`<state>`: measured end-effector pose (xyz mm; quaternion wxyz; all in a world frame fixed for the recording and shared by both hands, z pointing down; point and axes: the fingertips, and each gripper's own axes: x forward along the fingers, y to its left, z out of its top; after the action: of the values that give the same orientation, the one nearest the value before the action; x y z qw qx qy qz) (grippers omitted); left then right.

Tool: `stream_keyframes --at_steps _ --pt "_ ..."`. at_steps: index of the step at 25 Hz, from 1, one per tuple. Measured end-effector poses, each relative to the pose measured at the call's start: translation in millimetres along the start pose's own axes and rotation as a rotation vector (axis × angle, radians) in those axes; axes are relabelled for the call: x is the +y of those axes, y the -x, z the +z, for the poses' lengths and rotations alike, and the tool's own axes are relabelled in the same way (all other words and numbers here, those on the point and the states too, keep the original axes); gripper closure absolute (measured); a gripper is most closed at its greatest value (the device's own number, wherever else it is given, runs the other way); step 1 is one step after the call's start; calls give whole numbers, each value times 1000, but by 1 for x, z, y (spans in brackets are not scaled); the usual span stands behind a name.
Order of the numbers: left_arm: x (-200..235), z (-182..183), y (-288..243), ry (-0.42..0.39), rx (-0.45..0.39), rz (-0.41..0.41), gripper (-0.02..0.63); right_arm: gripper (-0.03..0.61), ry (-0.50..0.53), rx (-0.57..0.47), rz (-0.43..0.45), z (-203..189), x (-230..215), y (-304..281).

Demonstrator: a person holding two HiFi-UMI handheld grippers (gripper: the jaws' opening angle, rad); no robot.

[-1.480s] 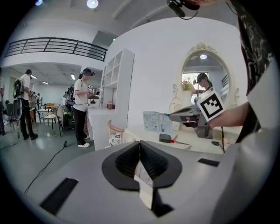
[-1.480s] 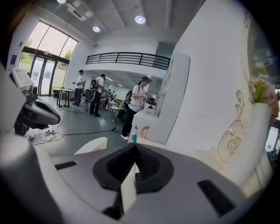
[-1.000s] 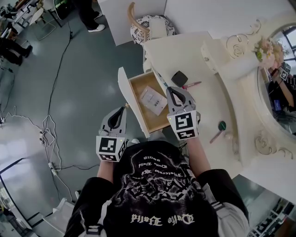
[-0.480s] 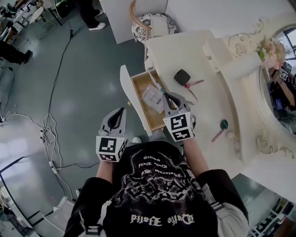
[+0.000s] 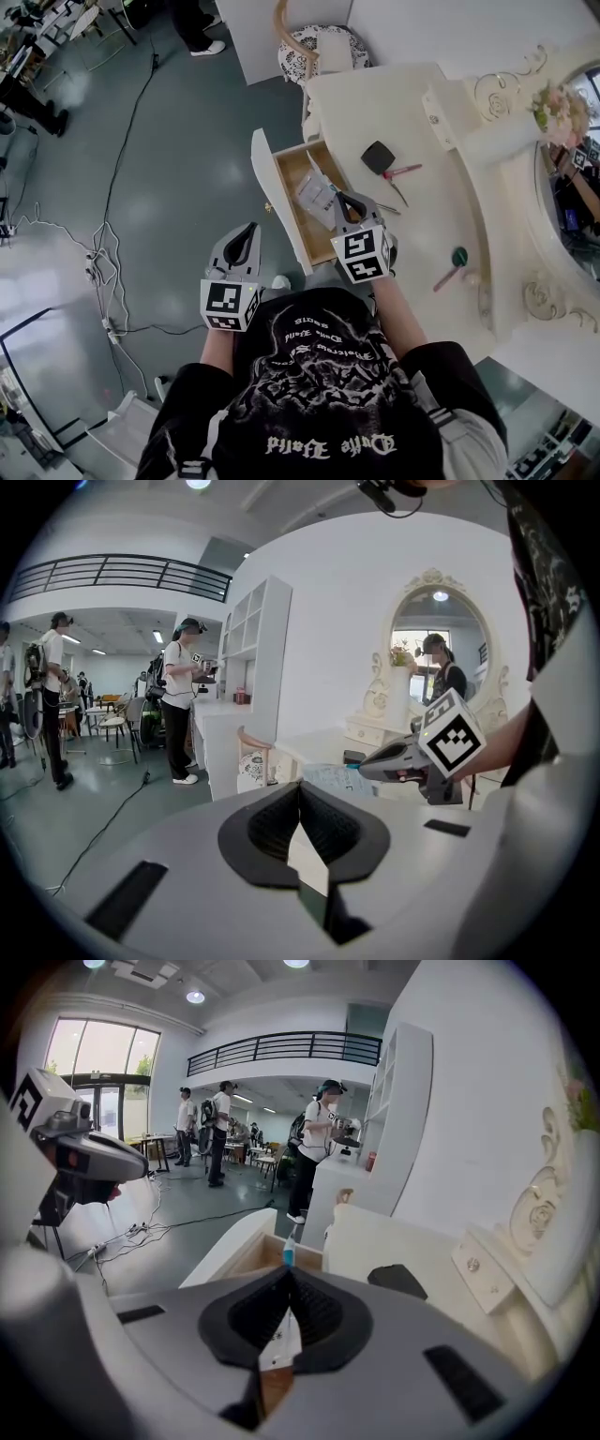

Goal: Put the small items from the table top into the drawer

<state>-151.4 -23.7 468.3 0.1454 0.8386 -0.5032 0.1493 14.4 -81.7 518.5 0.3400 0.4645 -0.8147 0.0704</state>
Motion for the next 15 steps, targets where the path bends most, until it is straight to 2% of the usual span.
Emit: stream_keyframes --at_steps 9,15 --pt "-4 -3 1 3 9 6 598 568 33 75 -13 -23 8 -18" --pt "0 -5 5 -8 26 24 598 568 18 118 -6 -38 16 -28"
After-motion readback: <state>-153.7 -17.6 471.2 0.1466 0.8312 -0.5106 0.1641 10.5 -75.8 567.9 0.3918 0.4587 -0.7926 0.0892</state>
